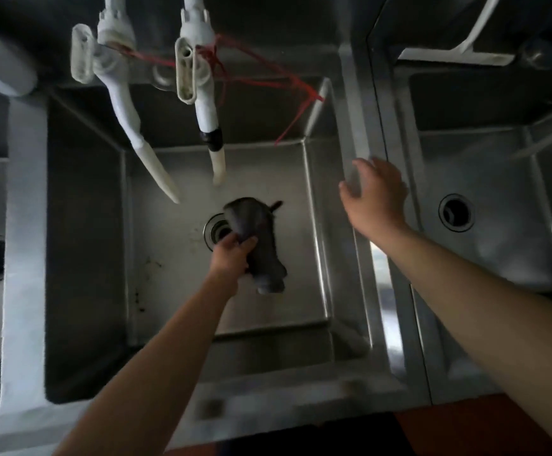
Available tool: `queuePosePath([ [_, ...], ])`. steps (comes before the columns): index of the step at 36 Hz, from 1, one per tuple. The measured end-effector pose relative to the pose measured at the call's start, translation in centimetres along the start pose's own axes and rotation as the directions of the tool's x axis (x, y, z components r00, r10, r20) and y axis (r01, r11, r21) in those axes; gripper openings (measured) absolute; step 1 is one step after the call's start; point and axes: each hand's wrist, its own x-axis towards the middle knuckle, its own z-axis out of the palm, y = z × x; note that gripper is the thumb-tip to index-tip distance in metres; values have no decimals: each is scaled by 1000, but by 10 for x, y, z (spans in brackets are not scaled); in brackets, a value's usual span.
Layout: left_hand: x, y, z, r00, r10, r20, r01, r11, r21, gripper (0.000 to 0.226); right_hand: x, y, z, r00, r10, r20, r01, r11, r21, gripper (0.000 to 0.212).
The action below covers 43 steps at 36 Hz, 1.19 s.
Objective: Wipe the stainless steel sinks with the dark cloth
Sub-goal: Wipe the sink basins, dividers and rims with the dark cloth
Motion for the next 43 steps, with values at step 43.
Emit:
queuePosePath([
  [43, 151, -98, 43, 851, 257, 459, -448, -102, 888, 52, 28, 19, 31, 993, 14, 117, 40, 894, -446, 77],
])
